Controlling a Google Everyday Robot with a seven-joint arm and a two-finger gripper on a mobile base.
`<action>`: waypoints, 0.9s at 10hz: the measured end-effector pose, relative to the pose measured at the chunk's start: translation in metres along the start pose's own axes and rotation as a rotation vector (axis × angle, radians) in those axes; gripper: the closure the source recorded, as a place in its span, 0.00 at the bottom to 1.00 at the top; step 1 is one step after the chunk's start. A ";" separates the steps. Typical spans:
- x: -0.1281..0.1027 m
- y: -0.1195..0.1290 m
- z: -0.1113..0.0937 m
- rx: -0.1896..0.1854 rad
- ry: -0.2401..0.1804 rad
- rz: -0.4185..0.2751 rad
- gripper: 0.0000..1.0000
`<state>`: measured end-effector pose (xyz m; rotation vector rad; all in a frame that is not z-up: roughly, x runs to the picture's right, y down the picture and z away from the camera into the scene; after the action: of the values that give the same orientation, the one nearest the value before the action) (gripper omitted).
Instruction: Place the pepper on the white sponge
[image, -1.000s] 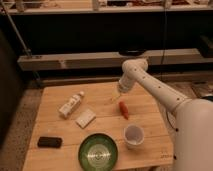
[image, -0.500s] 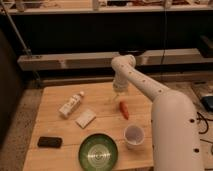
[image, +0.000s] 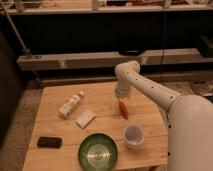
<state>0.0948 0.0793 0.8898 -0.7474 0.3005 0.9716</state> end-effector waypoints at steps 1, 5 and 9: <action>-0.002 0.002 0.001 -0.008 0.020 0.015 0.20; 0.018 0.023 0.011 -0.049 0.089 0.032 0.20; 0.013 0.033 0.020 -0.021 0.140 0.062 0.20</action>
<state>0.0725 0.1128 0.8823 -0.8313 0.4379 0.9838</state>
